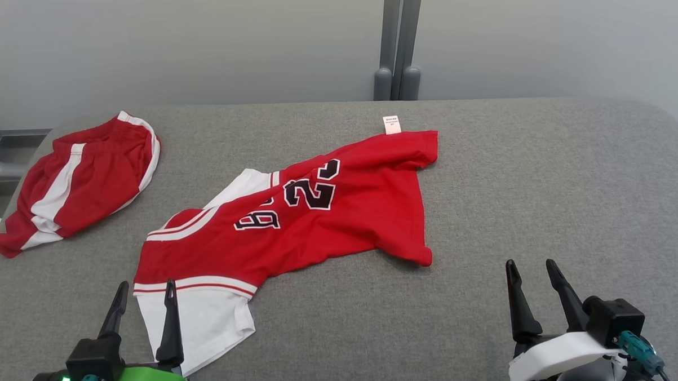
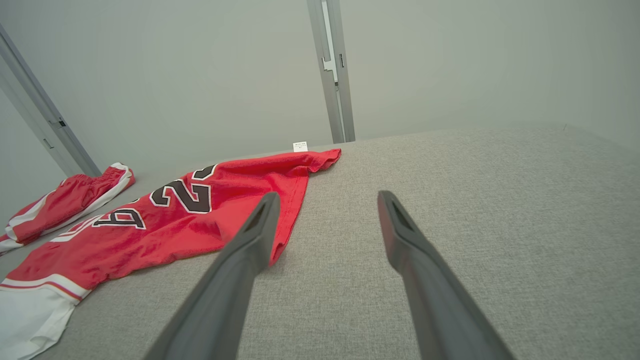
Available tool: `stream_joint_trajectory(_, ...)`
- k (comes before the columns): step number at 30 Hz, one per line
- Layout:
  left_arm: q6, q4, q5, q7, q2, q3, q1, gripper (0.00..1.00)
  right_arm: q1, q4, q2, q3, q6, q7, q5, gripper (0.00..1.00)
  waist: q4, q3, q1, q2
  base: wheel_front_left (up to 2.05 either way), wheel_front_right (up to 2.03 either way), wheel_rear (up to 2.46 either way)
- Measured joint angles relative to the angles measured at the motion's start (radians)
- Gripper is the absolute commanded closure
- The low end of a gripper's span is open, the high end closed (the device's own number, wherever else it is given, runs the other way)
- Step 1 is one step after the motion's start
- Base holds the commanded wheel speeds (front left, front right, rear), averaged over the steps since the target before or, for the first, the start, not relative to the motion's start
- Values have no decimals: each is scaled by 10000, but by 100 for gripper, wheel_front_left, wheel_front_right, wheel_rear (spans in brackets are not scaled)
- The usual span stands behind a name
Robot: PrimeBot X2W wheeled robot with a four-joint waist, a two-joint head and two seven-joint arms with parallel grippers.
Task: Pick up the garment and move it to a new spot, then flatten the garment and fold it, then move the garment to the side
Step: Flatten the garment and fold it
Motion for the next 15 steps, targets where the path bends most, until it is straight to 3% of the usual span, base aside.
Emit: stream_joint_trajectory(15, 2, -21, 75, 0, -10, 115, -6, 0, -79, 96, 2, 27, 0, -50, 23, 0, -55, 11, 0, 0, 0, 0, 0)
